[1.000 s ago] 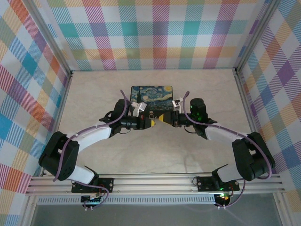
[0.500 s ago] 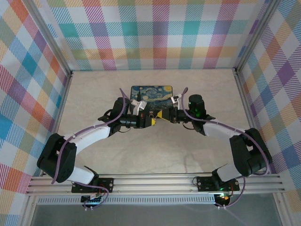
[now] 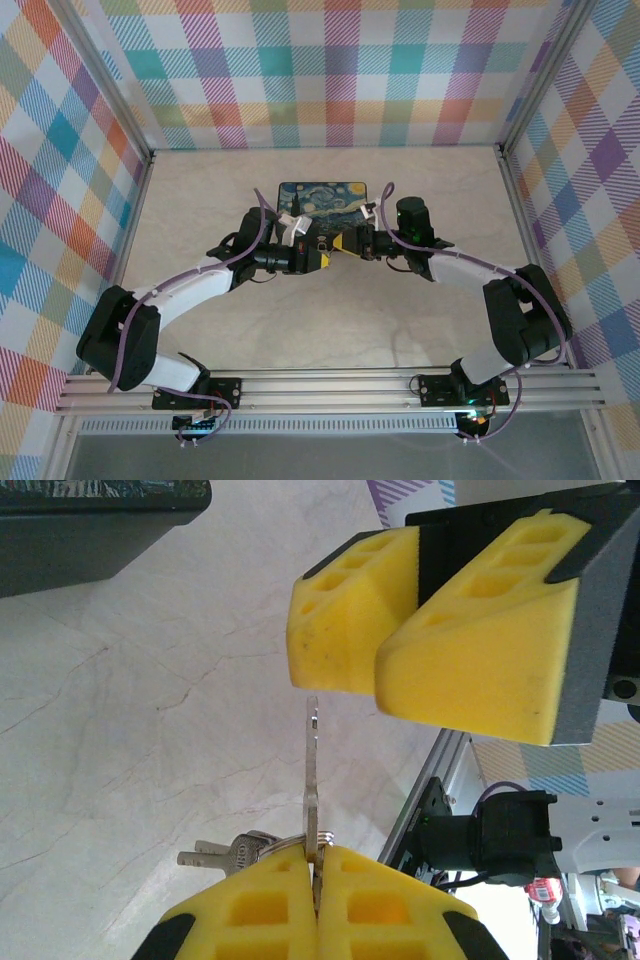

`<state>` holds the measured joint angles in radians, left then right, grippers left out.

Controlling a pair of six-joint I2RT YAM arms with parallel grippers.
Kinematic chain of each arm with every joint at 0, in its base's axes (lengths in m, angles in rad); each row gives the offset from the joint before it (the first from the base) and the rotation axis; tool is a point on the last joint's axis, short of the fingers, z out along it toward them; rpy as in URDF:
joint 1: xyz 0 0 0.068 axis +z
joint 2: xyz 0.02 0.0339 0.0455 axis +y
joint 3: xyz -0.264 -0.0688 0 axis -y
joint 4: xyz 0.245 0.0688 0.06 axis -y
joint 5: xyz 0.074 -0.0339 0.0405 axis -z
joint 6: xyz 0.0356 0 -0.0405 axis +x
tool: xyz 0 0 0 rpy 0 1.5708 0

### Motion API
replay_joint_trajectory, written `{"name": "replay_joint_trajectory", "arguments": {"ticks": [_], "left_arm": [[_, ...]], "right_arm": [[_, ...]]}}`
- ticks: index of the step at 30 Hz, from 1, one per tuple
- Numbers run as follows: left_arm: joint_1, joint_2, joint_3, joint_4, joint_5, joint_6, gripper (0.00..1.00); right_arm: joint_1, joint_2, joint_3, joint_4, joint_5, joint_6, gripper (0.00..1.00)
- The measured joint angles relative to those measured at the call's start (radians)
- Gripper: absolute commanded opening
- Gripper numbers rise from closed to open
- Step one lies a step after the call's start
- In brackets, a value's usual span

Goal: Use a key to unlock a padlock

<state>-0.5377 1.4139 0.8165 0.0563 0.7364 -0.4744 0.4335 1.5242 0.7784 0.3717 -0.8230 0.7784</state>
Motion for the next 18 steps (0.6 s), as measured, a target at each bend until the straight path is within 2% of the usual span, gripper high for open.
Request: {"name": "replay_joint_trajectory", "arguments": {"ticks": [12, 15, 18], "left_arm": [[0.005, -0.005, 0.000, -0.003, 0.010, 0.000, 0.00], [0.005, -0.005, 0.000, -0.003, 0.020, 0.000, 0.00], [0.005, -0.009, 0.000, -0.013, 0.024, 0.000, 0.00]], "right_arm": [[0.025, 0.019, -0.002, 0.022, -0.027, 0.006, 0.36], [0.039, 0.047, -0.002, 0.044, -0.028, 0.018, 0.32], [0.044, 0.072, -0.002, 0.066, -0.027, 0.036, 0.23]]}}
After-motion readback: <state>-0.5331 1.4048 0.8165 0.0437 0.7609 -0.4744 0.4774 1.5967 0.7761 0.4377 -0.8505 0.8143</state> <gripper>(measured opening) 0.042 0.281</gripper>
